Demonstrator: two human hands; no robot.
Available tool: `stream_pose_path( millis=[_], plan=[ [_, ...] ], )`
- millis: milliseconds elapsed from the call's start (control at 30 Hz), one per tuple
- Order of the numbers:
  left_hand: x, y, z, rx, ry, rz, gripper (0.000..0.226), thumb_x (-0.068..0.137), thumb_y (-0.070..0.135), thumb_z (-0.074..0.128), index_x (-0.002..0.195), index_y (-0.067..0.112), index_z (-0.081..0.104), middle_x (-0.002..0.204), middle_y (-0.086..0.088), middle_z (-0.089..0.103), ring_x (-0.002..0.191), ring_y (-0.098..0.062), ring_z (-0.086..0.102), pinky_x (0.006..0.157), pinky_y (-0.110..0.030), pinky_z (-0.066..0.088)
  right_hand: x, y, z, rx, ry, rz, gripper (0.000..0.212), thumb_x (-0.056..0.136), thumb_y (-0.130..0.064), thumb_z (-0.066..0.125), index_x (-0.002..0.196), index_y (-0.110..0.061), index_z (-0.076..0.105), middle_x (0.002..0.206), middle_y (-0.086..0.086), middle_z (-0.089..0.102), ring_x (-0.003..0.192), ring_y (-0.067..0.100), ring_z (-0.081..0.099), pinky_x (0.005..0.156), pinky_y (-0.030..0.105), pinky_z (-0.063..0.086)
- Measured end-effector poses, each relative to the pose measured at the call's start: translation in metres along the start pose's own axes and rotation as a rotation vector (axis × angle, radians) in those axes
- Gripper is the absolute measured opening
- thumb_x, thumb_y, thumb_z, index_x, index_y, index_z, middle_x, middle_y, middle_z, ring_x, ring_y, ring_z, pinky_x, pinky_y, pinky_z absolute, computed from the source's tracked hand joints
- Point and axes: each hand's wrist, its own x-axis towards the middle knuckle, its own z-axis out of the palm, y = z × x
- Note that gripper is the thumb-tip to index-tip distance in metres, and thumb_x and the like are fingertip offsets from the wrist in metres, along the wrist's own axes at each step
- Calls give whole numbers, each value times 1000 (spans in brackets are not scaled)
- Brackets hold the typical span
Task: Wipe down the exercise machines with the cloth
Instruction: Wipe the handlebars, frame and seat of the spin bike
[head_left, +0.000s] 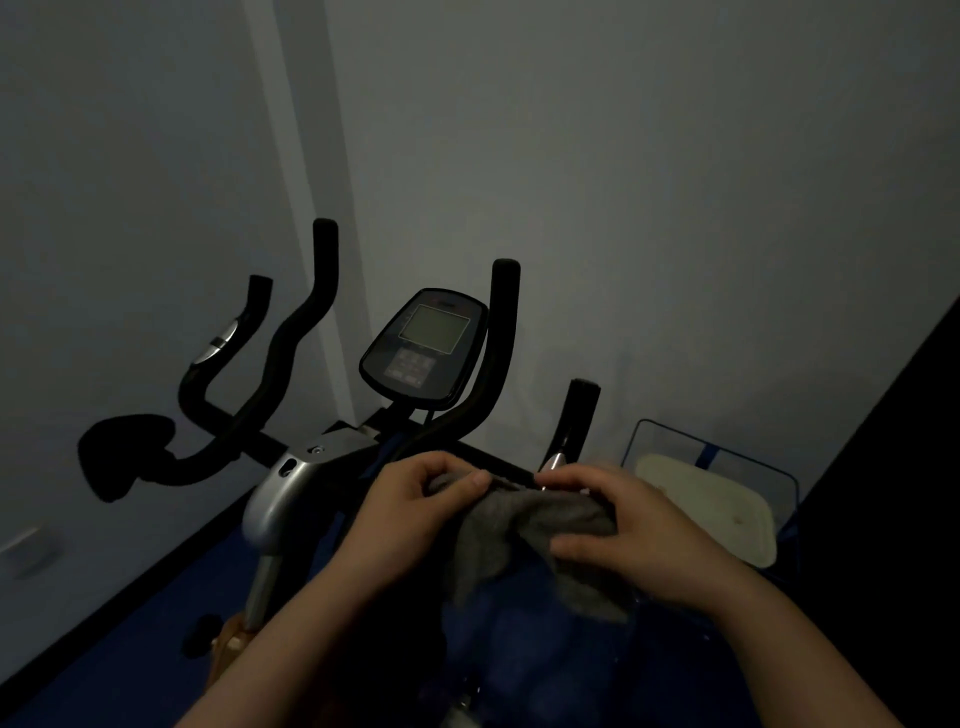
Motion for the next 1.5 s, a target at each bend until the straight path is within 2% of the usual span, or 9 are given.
stream_pose_path(
  millis=[133,300,433,533,667,800,933,1167,1500],
  plan=[
    [20,11,-7,321,-119,76,17,77,38,75,78,21,73,76,5,71,72,1,64,66,-14,48,0,1,-3,-79,40,-25,9,91,-33,63,98,-37,67,99,-11,62,94,-1,57,86,22,45],
    [46,35,-14,522,-337,66,22,75,45,75,86,27,73,85,10,71,83,-2,66,76,-20,52,6,-1,-25,-128,91,-30,6,92,-28,63,87,-30,65,86,-13,64,83,-1,58,72,20,44],
    [69,14,8,611,-86,77,19,83,32,73,101,27,69,98,8,70,98,-12,64,88,-33,51,35,19,-10,-208,605,-11,12,82,-24,74,92,-27,69,99,-5,52,97,7,42,81,18,31],
    [64,-7,33,770,26,50,43,87,31,67,128,25,57,126,3,62,120,-17,53,104,-39,39,47,30,31,64,834,198,21,86,-25,70,101,-21,56,108,2,51,99,13,48,82,26,40],
    [36,-12,39,780,187,220,38,89,24,65,126,23,58,128,2,58,117,-21,50,94,-33,38,45,22,76,519,684,368,30,97,-42,45,115,-18,42,112,-1,54,91,11,56,70,23,45],
    [9,-28,25,760,294,197,19,85,18,68,104,22,70,106,4,69,100,-20,61,83,-35,46,56,15,76,639,618,364,54,95,-52,42,137,-18,34,119,0,50,101,14,54,82,26,45],
    [-12,-48,18,749,429,154,14,80,16,69,88,27,69,86,13,67,79,-12,62,67,-28,43,82,13,49,679,592,355,39,96,-53,40,115,-20,41,98,-3,55,81,4,53,64,21,43],
    [-16,-51,23,717,537,175,11,79,19,61,80,29,65,77,16,62,70,-8,58,62,-24,40,112,12,17,515,774,42,27,99,-42,43,105,-18,53,88,-12,60,73,-9,56,61,6,43],
    [-16,-51,23,715,529,186,21,77,9,70,77,29,64,73,17,58,63,-2,51,58,-16,34,79,22,81,551,767,188,59,99,-34,48,148,-18,21,140,0,40,120,12,45,99,27,39]
  ],
)
